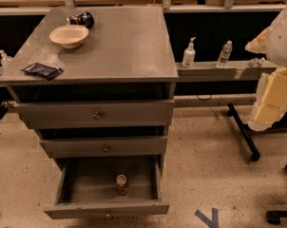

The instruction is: Pick orange can from bottom drawer and place on counter

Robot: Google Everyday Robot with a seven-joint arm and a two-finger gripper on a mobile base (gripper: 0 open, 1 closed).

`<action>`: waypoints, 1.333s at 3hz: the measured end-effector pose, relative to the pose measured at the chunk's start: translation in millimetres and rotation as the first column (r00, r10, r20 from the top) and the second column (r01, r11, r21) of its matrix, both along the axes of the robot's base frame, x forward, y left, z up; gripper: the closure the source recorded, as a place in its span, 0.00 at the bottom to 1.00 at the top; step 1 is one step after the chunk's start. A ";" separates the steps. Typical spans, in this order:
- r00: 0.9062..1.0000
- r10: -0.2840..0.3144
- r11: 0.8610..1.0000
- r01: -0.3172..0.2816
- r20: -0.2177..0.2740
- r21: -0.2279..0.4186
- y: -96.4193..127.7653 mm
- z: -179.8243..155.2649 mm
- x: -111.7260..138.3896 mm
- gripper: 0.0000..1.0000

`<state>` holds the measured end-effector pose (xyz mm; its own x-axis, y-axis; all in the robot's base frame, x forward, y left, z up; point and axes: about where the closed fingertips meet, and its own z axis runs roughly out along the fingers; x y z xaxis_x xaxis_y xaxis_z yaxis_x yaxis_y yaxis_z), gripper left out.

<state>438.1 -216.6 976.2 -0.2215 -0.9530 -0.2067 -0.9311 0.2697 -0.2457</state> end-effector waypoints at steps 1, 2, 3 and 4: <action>1.000 0.000 1.000 0.000 0.000 0.000 0.0 0.0 0.0 0.00; 1.000 0.001 1.000 -0.001 0.011 0.017 4.0 -4.2 5.0 0.00; 1.000 -0.014 0.995 0.015 -0.007 0.103 30.9 -37.1 15.7 0.00; 0.998 0.043 0.990 -0.037 -0.037 0.137 97.8 -107.3 31.0 0.00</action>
Offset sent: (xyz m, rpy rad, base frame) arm 0.0207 0.0152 -0.0231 0.0691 -0.0234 0.0053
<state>469.1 -118.8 868.9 -0.1941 -0.9249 -0.3269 -0.9501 0.2603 -0.1722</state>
